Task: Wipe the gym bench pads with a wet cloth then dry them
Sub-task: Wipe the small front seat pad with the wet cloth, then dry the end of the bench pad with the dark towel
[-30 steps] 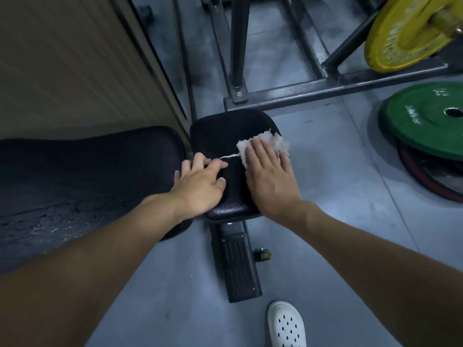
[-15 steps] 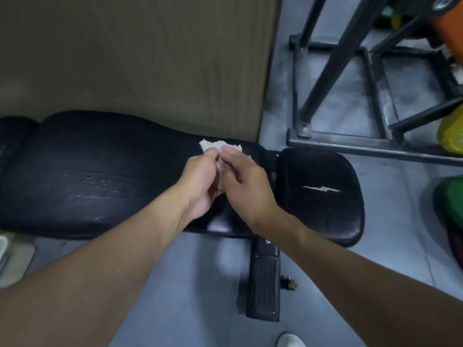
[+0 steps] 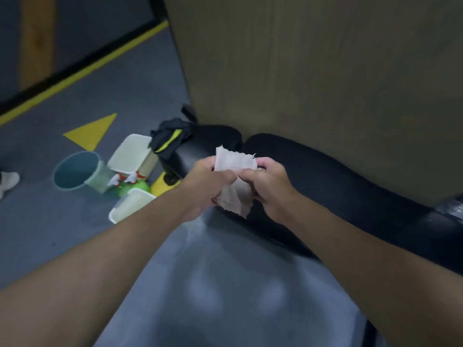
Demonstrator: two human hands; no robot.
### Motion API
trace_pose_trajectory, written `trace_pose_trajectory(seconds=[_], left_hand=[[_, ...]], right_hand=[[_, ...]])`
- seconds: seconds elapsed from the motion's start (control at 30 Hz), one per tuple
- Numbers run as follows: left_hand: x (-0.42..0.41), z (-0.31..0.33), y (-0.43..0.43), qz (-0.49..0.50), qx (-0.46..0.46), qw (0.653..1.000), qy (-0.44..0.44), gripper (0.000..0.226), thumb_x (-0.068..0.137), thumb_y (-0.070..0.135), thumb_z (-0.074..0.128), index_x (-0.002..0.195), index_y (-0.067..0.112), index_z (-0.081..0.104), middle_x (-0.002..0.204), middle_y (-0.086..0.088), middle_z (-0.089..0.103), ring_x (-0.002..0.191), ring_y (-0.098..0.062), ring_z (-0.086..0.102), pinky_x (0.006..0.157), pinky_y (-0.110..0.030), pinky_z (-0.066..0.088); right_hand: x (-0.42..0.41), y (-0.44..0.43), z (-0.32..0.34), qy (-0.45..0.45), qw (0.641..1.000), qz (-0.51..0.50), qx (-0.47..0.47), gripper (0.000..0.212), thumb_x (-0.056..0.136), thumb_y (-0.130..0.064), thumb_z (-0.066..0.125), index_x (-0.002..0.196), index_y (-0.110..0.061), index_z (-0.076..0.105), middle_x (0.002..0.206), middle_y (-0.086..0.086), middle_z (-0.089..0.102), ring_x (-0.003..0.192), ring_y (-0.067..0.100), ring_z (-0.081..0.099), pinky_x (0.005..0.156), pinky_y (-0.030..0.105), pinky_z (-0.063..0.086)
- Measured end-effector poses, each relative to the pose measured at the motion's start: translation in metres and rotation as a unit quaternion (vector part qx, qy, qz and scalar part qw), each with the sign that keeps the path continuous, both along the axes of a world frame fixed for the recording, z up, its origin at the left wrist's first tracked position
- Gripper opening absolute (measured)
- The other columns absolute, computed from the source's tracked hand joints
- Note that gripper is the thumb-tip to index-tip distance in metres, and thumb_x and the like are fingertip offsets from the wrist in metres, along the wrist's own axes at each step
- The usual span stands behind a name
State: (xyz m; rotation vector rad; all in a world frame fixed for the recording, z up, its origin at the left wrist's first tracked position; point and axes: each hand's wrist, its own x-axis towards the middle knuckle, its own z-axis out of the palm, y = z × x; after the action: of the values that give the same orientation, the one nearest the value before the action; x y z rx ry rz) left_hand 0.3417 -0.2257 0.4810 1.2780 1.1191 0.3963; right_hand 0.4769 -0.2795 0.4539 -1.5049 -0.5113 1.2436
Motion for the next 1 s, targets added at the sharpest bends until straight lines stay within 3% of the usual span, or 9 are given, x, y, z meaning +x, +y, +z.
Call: trace_pose_trajectory(seconds=[0.17,0.27,0.4,0.5,0.57,0.73,0.87,0.93,1.0], left_hand=[[-0.082,-0.008,0.086,0.105,0.075,0.989,0.073,0.02,0.082,0.015,0.07,0.089,-0.004,0.066,0.078,-0.014,0.068,0.068,-0.024,0.065,0.064,-0.036,0.054],[-0.116,-0.02,0.142,0.125,0.09,0.985,0.083,0.013,0.091,0.008,0.063,0.079,0.006,0.066,0.065,-0.001,0.058,0.059,-0.014,0.054,0.05,-0.018,0.047],[-0.15,-0.045,0.226,0.122,0.129,0.978,0.113,0.028,0.088,0.006,0.065,0.061,0.013,0.064,0.062,-0.001,0.05,0.065,-0.018,0.046,0.058,-0.028,0.041],[-0.173,-0.075,0.285,0.12,0.13,0.979,0.104,0.026,0.079,0.016,0.065,0.055,0.013,0.056,0.06,0.001,0.046,0.067,-0.021,0.045,0.06,-0.035,0.04],[-0.188,-0.092,0.317,0.129,0.131,0.978,0.095,0.021,0.072,0.021,0.062,0.063,0.006,0.05,0.065,-0.007,0.045,0.068,-0.022,0.046,0.059,-0.039,0.04],[-0.202,-0.115,0.374,0.126,0.159,0.971,0.123,0.022,0.08,0.012,0.06,0.061,0.011,0.049,0.058,0.001,0.043,0.06,-0.017,0.042,0.051,-0.027,0.037],[-0.204,-0.14,0.417,0.109,0.169,0.968,0.147,0.026,0.085,-0.003,0.055,0.062,0.006,0.046,0.054,0.004,0.035,0.048,-0.007,0.032,0.039,-0.015,0.028],[-0.204,-0.155,0.437,0.093,0.174,0.969,0.146,0.019,0.087,0.0,0.057,0.069,-0.004,0.051,0.06,-0.001,0.039,0.055,-0.01,0.035,0.043,-0.015,0.031],[-0.202,-0.169,0.453,0.079,0.16,0.975,0.13,0.014,0.09,0.004,0.058,0.084,-0.008,0.059,0.071,-0.007,0.049,0.066,-0.014,0.045,0.056,-0.023,0.04]], right_hand=[[-0.082,0.092,0.004,-0.038,0.999,0.03,0.009,0.027,0.082,-0.003,0.068,0.106,-0.011,0.058,0.102,0.013,0.068,0.084,0.022,0.065,0.071,0.037,0.057],[-0.11,0.155,-0.013,-0.042,0.998,0.051,0.003,0.031,0.084,-0.009,0.069,0.111,-0.016,0.055,0.107,0.005,0.062,0.087,0.018,0.061,0.072,0.033,0.055],[-0.134,0.245,-0.047,-0.036,0.998,0.051,-0.029,0.022,0.092,-0.017,0.061,0.111,-0.019,0.05,0.103,0.005,0.06,0.086,0.019,0.059,0.077,0.037,0.053],[-0.145,0.301,-0.085,-0.164,0.981,0.089,-0.058,0.03,0.093,-0.02,0.054,0.122,-0.017,0.047,0.097,0.004,0.059,0.087,0.022,0.055,0.077,0.041,0.047],[-0.149,0.332,-0.107,-0.307,0.939,0.138,-0.07,0.041,0.09,-0.025,0.054,0.129,-0.02,0.046,0.115,0.004,0.056,0.108,0.027,0.053,0.094,0.047,0.046],[-0.162,0.395,-0.135,-0.576,0.782,0.227,-0.071,0.06,0.093,-0.038,0.048,0.15,-0.028,0.031,0.159,0.0,0.021,0.148,0.02,0.01,0.118,0.05,0.01],[-0.174,0.439,-0.167,-0.601,0.741,0.268,-0.134,0.07,0.093,-0.061,0.041,0.153,-0.042,0.012,0.165,-0.001,-0.007,0.15,0.03,-0.017,0.111,0.071,-0.003],[-0.18,0.451,-0.185,-0.601,0.733,0.266,-0.175,0.074,0.09,-0.071,0.034,0.153,-0.041,0.009,0.165,0.001,-0.013,0.148,0.033,-0.024,0.107,0.076,-0.005],[-0.18,0.448,-0.202,-0.649,0.685,0.267,-0.197,0.076,0.091,-0.07,0.03,0.155,-0.036,0.006,0.165,0.004,-0.015,0.146,0.033,-0.026,0.106,0.076,-0.004]])
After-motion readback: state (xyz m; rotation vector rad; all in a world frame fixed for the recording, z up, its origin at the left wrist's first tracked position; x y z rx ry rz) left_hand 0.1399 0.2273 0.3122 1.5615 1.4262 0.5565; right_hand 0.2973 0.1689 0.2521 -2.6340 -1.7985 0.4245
